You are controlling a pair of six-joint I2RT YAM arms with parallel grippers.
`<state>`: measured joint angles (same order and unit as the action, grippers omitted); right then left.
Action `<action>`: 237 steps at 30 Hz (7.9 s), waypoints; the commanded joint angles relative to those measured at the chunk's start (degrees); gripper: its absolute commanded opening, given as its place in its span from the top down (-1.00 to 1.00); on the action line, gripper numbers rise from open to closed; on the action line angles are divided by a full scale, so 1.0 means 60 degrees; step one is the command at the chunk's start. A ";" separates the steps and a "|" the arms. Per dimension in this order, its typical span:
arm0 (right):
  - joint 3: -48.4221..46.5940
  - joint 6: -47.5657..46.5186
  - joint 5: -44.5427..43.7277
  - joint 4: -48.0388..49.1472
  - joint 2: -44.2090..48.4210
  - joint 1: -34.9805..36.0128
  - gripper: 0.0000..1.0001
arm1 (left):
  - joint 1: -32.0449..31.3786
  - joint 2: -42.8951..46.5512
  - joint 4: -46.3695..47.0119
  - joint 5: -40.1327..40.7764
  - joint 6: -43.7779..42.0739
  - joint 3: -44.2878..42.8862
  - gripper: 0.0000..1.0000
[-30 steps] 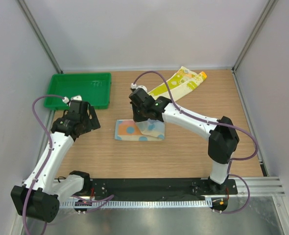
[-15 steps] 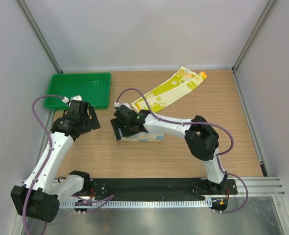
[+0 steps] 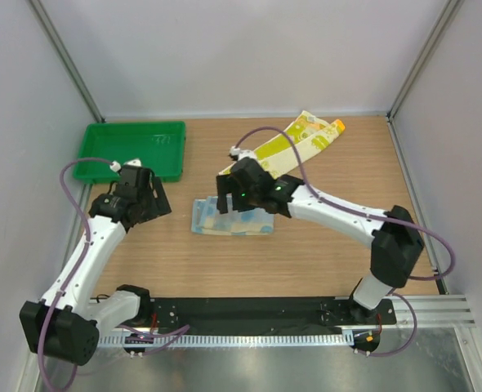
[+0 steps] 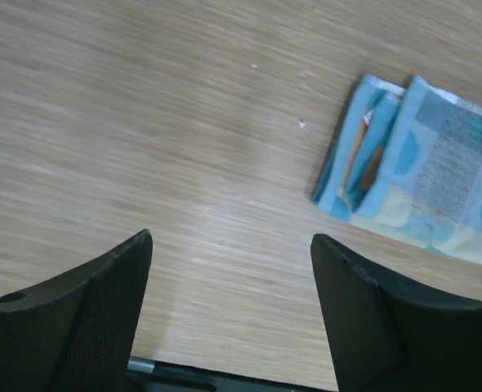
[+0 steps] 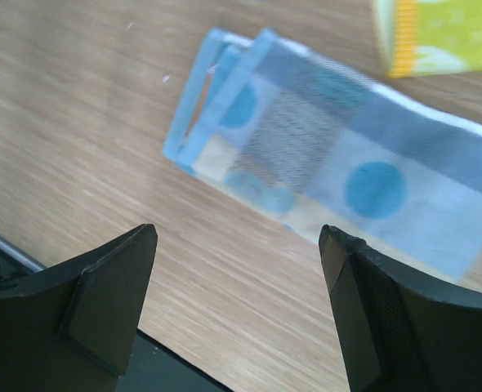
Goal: Roll the towels
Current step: Fold the towel, then roll the towel
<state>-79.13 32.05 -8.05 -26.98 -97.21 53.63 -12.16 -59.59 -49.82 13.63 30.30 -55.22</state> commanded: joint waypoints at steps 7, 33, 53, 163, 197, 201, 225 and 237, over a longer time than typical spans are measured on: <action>0.2144 0.0122 0.1588 0.1040 0.0807 -0.2389 -0.18 | -0.1868 -0.2660 0.1856 -0.1564 0.1291 -0.0640 -0.56; 0.2920 -0.0083 0.2969 0.1977 -0.0161 -0.3825 0.10 | -0.2338 -0.5668 0.4129 -0.2459 0.1893 -0.0201 0.44; 0.3140 -0.0069 0.3027 0.1890 0.0176 -0.3840 -0.01 | -0.2558 -0.3281 0.3045 -0.0103 0.2082 0.1088 0.81; 0.5617 0.0401 0.5655 0.2217 0.3938 -0.3943 -0.50 | -0.2807 -0.3736 0.3136 0.1798 0.1349 0.0386 -0.68; 0.4869 0.1836 -0.2979 -0.3033 0.7531 -0.4338 -0.61 | -0.8607 -1.0018 0.2459 0.4027 0.1614 -0.5533 -0.12; 0.4825 0.1821 -0.2891 -0.2915 0.7340 -0.4338 -0.61 | -0.8637 -1.0077 0.2313 0.4188 0.1790 -0.5401 0.00; 0.6025 0.2962 0.2874 0.2150 0.3416 -0.4426 -0.71 | -0.9120 -0.7356 0.3058 0.4336 0.3313 -0.2238 0.99; 0.6231 0.3857 0.4873 0.5580 0.1466 -0.4221 -0.63 | -0.9164 -0.6093 0.4056 0.4013 0.3460 -0.0948 1.00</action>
<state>-42.06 53.71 17.78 -0.12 -87.79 27.59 -67.00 -98.24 -28.97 36.93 49.36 -60.99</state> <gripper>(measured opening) 0.823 0.009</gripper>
